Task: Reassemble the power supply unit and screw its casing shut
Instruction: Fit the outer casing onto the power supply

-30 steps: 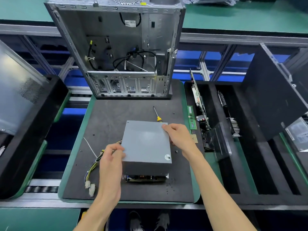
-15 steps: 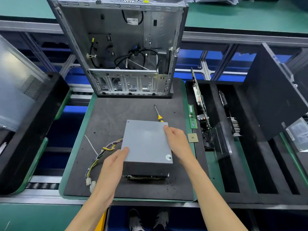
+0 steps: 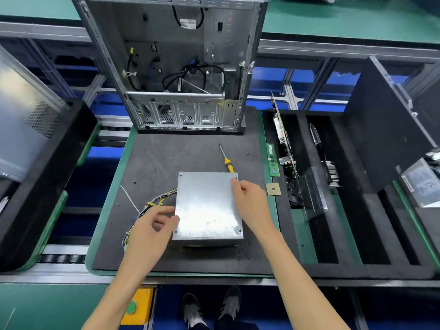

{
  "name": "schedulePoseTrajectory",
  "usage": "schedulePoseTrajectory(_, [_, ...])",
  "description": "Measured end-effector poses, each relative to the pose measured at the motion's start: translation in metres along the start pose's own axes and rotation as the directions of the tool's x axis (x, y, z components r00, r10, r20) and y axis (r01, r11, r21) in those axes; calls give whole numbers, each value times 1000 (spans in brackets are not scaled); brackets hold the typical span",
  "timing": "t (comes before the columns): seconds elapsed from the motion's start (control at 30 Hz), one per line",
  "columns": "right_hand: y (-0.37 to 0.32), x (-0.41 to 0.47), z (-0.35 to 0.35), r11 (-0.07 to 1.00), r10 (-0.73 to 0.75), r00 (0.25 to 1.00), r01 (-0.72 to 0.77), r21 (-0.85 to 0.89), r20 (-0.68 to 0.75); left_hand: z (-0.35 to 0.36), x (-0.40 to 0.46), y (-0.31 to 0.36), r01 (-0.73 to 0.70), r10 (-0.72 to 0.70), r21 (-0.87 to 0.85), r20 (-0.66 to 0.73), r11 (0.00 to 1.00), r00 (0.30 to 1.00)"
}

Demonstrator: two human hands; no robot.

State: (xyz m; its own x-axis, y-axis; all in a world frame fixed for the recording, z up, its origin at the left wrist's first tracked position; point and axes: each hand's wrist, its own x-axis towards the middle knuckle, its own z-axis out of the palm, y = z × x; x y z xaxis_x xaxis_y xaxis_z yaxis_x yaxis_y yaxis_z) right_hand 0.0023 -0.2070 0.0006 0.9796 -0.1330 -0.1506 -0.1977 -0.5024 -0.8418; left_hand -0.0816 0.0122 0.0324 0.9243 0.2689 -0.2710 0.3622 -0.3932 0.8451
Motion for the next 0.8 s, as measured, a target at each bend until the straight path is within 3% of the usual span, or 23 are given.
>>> schedulePoseTrajectory(0.17, [4,0,-1,994,70,995,-76,-75,-74,-6,12,-20,65,-63,50,-27,997,998])
schedulePoseTrajectory(0.33, [2,0,-1,978,160,987,-158,-139,4,-2,27,-31,138,-133,-34,115,990,984])
schedulePoseTrajectory(0.47, [4,-2,0,948,312,929,-293,-122,196,11,36,-24,192,-166,-105,218,976,962])
schedulePoseTrajectory(0.57, [0,-3,1,944,328,923,-310,-116,200,25,44,-18,315,-239,-236,301,919,923])
schedulePoseTrajectory(0.8, [-4,-9,-1,960,271,950,-278,23,153,34,43,-5,238,-187,-327,179,914,966])
